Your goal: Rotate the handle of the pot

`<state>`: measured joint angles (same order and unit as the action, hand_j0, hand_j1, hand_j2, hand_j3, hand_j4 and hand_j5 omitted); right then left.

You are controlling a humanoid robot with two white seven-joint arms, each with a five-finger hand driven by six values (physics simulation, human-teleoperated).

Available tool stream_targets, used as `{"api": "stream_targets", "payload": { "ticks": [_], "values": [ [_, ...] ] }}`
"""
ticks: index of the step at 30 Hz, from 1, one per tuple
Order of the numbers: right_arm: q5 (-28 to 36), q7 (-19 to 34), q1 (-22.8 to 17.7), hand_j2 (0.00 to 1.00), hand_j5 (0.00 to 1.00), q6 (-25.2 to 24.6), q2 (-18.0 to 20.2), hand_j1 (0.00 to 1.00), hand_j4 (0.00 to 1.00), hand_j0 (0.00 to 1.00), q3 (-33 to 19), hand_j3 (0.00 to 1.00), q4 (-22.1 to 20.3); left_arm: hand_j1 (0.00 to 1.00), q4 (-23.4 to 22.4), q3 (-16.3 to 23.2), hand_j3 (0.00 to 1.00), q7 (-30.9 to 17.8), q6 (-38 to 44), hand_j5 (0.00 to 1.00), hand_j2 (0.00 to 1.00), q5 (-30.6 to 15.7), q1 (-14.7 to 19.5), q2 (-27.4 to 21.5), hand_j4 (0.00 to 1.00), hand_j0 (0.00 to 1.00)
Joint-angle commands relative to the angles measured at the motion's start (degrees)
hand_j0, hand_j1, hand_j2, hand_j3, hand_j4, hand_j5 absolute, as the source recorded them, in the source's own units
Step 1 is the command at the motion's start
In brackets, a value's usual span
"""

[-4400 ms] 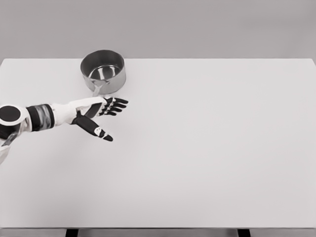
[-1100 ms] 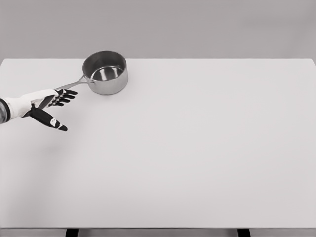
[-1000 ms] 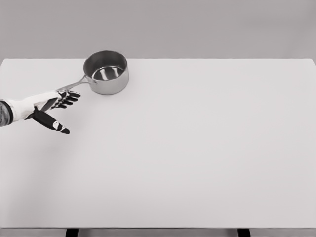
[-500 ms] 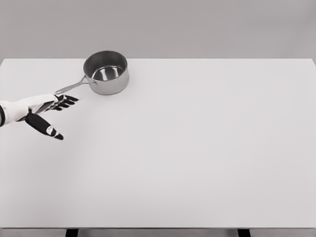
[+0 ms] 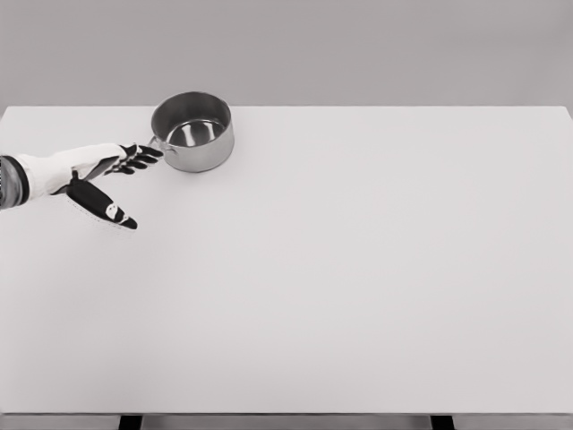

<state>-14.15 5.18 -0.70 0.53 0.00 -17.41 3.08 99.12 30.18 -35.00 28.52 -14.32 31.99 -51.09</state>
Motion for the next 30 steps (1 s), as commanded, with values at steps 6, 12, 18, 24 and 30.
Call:
{"api": "stream_targets", "payload": {
  "ticks": [6,12,18,24,30],
  "values": [
    [0.0,0.0,0.0,1.00,1.00,0.0,0.0,1.00,1.00,1.00,0.0,1.00,0.0,1.00,-3.3,2.0,1.00,0.0,-0.5,1.00,1.00,0.0,-0.3,1.3,1.00,1.00],
    [0.0,0.0,0.0,1.00,1.00,0.0,0.0,1.00,1.00,1.00,0.0,1.00,0.0,1.00,-7.2,2.0,1.00,0.0,-0.5,1.00,1.00,1.7,0.0,1.3,1.00,1.00],
    [0.0,0.0,0.0,1.00,1.00,0.0,0.0,1.00,1.00,1.00,0.0,1.00,0.0,1.00,-7.7,2.0,1.00,0.0,-0.5,1.00,1.00,2.6,0.1,1.3,1.00,1.00],
    [0.0,0.0,0.0,1.00,1.00,0.0,0.0,1.00,1.00,1.00,0.0,1.00,0.1,1.00,-9.5,1.9,1.00,0.0,-0.5,1.00,1.00,3.9,0.6,1.3,1.00,1.00],
    [0.0,0.0,0.0,1.00,1.00,0.0,0.0,1.00,1.00,1.00,0.0,1.00,0.1,1.00,-11.4,1.9,1.00,0.0,-0.5,1.00,1.00,4.8,1.1,1.4,1.00,1.00]
  ]
}}
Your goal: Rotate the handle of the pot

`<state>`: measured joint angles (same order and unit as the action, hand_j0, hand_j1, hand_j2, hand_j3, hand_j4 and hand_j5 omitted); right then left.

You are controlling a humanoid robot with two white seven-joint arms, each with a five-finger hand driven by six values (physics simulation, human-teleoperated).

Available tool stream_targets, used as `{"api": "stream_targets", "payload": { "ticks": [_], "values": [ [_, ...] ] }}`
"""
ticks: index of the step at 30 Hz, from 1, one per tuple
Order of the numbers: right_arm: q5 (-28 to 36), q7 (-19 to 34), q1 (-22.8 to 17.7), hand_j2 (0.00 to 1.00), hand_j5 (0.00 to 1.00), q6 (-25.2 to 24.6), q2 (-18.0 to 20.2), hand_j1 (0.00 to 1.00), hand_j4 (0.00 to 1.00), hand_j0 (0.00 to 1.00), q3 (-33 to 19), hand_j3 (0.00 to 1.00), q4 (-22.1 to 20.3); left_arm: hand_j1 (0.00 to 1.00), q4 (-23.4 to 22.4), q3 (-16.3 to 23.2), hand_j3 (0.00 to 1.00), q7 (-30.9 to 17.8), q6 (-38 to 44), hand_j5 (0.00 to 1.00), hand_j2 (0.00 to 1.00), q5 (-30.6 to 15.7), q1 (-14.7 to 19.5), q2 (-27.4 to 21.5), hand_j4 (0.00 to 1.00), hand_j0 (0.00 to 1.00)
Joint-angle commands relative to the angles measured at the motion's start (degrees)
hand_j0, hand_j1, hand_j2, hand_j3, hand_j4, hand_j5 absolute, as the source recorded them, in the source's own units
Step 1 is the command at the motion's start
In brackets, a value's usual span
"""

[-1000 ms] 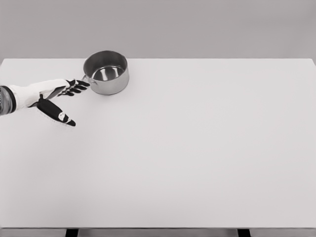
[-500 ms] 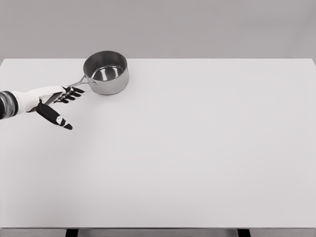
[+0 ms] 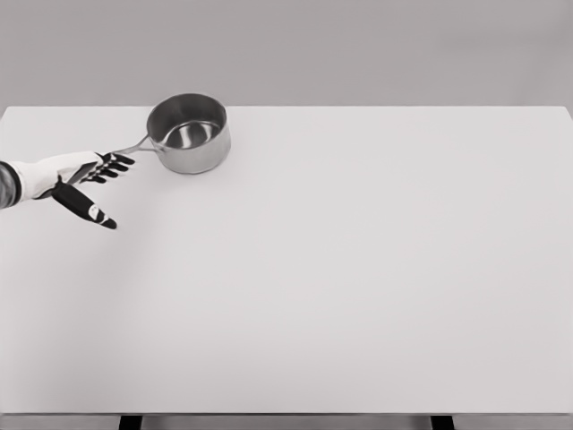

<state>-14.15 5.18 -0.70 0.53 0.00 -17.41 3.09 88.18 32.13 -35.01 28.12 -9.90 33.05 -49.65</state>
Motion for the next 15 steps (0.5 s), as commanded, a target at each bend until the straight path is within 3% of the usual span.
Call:
{"api": "stream_targets", "payload": {
  "ticks": [1,15],
  "values": [
    [0.0,0.0,0.0,1.00,1.00,0.0,0.0,1.00,1.00,1.00,0.0,1.00,0.1,1.00,-0.6,0.0,1.00,0.0,-0.1,1.00,1.00,0.5,0.0,0.0,1.00,1.00],
    [0.0,0.0,0.0,1.00,1.00,0.0,0.0,1.00,1.00,1.00,0.0,1.00,0.1,1.00,-4.0,0.0,1.00,0.0,-0.6,1.00,1.00,6.1,1.8,2.2,1.00,1.00]
  ]
}}
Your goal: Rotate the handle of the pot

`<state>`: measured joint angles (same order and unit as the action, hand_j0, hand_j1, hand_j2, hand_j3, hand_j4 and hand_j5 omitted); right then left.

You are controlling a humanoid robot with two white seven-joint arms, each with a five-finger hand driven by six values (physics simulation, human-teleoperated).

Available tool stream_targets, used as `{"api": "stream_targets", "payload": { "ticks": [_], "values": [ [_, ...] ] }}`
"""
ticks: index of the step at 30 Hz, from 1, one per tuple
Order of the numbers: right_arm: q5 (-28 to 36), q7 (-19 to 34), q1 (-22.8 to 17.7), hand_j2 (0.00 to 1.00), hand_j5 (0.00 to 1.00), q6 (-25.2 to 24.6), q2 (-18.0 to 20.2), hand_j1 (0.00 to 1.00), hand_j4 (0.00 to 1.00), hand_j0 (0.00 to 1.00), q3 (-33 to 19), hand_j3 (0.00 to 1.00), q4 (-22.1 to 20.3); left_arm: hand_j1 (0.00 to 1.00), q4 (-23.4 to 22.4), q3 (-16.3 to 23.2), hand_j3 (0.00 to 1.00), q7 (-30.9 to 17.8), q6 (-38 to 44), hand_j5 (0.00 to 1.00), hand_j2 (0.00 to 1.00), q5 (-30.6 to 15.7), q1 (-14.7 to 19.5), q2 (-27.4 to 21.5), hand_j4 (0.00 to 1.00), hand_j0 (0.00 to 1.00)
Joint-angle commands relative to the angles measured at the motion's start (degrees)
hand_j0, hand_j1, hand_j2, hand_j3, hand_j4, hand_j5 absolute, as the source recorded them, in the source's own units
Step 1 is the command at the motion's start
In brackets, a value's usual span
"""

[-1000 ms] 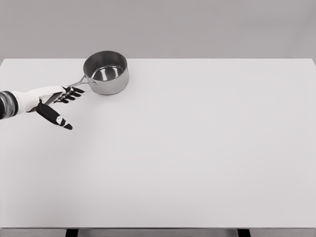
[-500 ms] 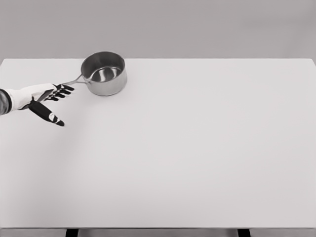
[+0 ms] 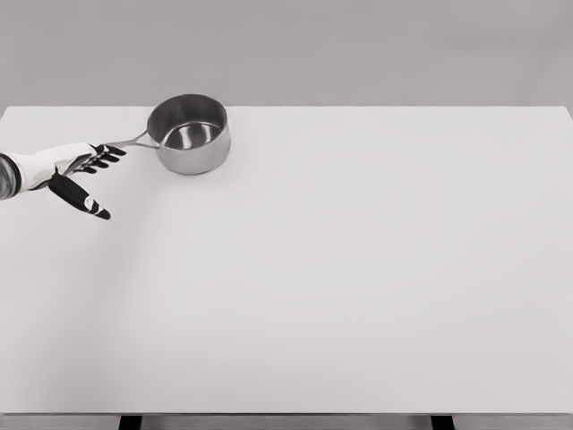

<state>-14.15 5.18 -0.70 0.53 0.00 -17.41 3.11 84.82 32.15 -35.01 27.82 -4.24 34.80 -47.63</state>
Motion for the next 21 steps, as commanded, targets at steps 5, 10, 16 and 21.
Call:
{"api": "stream_targets", "payload": {
  "ticks": [5,10,16,21],
  "values": [
    [0.0,0.0,0.0,1.00,1.00,0.0,0.0,1.00,1.00,1.00,0.0,1.00,0.0,1.00,-1.1,0.0,1.00,0.0,-0.3,1.00,1.00,0.7,0.0,0.2,1.00,1.00],
    [0.0,0.0,0.0,1.00,1.00,0.0,0.0,1.00,1.00,1.00,0.0,1.00,0.0,1.00,-2.4,-0.1,1.00,0.0,-1.3,1.00,1.00,2.9,0.4,1.1,1.00,1.00],
    [0.0,0.0,0.0,1.00,1.00,0.0,0.0,1.00,1.00,1.00,0.0,1.00,0.1,1.00,-4.0,-0.1,1.00,0.0,-1.5,1.00,1.00,4.7,1.2,2.5,1.00,1.00],
    [0.0,0.0,0.0,1.00,1.00,0.0,0.0,1.00,1.00,1.00,0.0,1.00,0.0,1.00,-4.6,-0.1,1.00,0.0,-1.5,1.00,1.00,5.2,1.3,2.5,1.00,1.00]
  ]
}}
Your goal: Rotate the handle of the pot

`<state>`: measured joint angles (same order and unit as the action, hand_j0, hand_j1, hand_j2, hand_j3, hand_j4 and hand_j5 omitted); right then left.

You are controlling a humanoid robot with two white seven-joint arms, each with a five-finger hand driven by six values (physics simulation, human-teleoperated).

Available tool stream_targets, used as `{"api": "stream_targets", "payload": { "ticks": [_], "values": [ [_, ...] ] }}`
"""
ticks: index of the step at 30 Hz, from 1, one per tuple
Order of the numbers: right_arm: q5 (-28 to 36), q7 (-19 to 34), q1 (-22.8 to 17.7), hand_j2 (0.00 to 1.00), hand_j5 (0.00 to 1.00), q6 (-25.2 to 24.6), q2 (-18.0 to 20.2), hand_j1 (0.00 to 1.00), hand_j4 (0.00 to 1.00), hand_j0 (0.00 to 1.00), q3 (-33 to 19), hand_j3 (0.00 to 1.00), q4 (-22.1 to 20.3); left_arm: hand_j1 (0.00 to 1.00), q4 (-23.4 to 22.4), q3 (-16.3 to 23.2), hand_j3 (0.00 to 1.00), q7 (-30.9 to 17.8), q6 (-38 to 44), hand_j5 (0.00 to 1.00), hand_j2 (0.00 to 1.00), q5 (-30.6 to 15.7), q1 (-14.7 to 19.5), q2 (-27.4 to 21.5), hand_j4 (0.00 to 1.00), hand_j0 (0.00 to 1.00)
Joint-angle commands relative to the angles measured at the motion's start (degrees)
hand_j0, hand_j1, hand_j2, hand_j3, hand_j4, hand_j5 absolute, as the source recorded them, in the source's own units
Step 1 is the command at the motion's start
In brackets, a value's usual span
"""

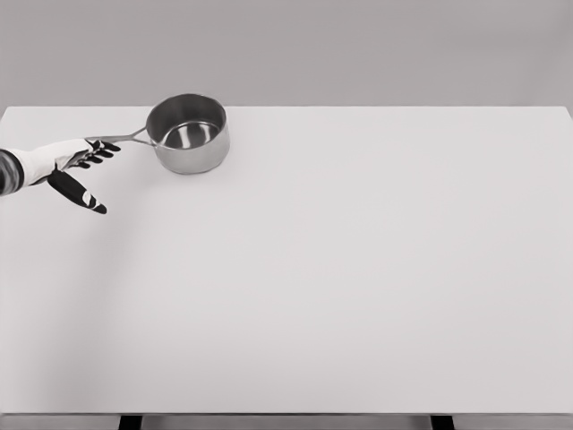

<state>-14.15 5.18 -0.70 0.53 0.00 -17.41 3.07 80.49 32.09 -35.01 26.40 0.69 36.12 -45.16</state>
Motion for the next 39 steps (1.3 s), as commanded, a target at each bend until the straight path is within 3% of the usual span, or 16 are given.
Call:
{"api": "stream_targets", "payload": {
  "ticks": [1,21,39],
  "values": [
    [0.0,0.0,0.0,1.00,1.00,0.0,0.0,1.00,1.00,1.00,0.0,1.00,0.0,1.00,-0.3,0.0,1.00,0.0,-0.1,1.00,1.00,0.4,0.0,0.1,1.00,1.00],
    [0.0,0.0,0.0,1.00,1.00,0.0,0.0,1.00,1.00,1.00,0.0,1.00,0.0,1.00,-5.2,-0.1,1.00,0.0,-2.8,1.00,1.00,4.7,1.9,2.5,1.00,1.00],
    [0.0,0.0,0.0,1.00,1.00,0.0,0.0,1.00,1.00,1.00,0.0,1.00,0.0,1.00,-3.8,-0.5,1.00,0.0,-2.8,1.00,1.00,3.8,1.5,2.0,1.00,1.00]
  ]
}}
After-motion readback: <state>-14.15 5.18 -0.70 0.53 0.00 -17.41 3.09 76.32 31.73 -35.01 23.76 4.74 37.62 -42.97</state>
